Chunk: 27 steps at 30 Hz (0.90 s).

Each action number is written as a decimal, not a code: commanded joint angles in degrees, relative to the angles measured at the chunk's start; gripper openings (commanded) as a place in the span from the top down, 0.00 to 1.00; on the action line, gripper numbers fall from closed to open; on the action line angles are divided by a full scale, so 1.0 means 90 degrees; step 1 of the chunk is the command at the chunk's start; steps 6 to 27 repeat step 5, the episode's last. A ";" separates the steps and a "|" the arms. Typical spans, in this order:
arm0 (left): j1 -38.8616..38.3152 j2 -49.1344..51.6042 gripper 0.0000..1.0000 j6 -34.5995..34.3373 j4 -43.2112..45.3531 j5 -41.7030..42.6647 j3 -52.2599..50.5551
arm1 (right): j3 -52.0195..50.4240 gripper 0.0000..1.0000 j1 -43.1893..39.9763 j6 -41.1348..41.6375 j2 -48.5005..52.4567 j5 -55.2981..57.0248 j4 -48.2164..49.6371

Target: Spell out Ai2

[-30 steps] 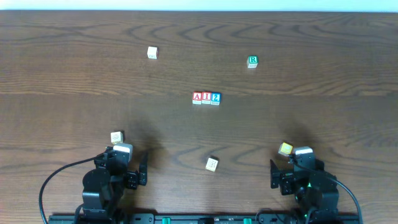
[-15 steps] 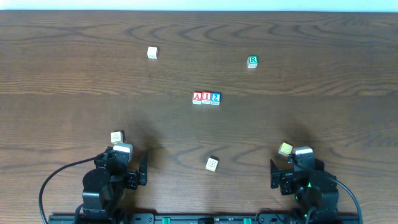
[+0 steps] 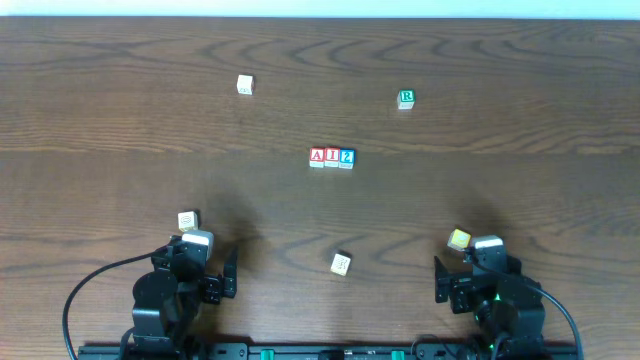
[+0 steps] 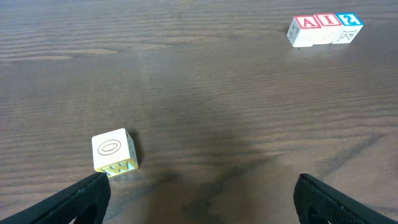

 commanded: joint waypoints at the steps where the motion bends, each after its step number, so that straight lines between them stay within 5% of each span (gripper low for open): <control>1: 0.0044 -0.0041 0.05 0.0134 0.0027 0.0027 -0.0041 | -0.0083 0.01 -0.0063 -0.0085 -0.0044 -0.0029 -0.0007; 27: 0.0044 -0.0041 0.05 0.0134 0.0027 0.0027 -0.0041 | -0.0083 0.01 -0.0063 -0.0085 -0.0044 -0.0029 -0.0007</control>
